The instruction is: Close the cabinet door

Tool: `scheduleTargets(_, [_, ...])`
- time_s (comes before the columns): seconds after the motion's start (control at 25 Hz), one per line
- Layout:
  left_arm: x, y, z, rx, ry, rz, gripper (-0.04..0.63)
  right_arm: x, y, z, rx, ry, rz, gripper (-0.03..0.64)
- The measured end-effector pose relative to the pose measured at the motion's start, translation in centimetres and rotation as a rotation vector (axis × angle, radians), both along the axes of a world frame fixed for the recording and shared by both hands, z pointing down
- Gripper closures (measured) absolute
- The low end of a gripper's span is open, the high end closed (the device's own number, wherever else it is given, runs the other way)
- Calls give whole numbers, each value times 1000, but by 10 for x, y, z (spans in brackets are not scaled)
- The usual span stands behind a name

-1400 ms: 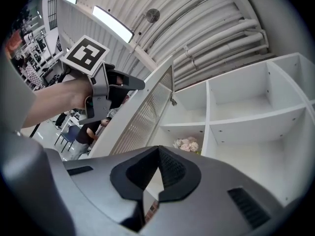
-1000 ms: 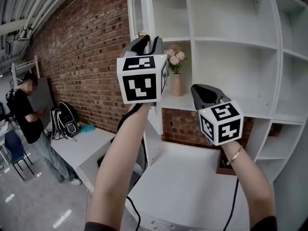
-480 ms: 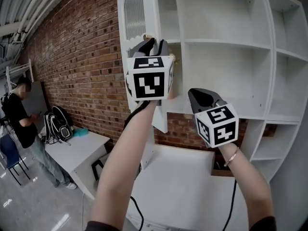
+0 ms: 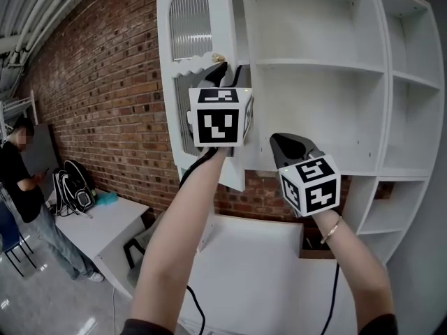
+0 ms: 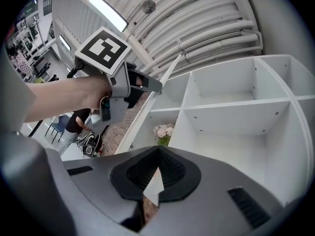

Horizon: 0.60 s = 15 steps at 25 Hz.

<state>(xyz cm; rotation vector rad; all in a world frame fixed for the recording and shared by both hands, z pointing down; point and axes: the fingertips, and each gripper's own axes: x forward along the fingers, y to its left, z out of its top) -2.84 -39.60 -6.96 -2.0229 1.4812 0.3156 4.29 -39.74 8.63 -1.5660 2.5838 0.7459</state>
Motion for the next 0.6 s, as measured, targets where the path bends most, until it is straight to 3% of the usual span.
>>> scheduleTargets(0.6, [32, -47, 0, -27, -64, -23, 477, 20, -28, 9, -26, -4, 53, 617])
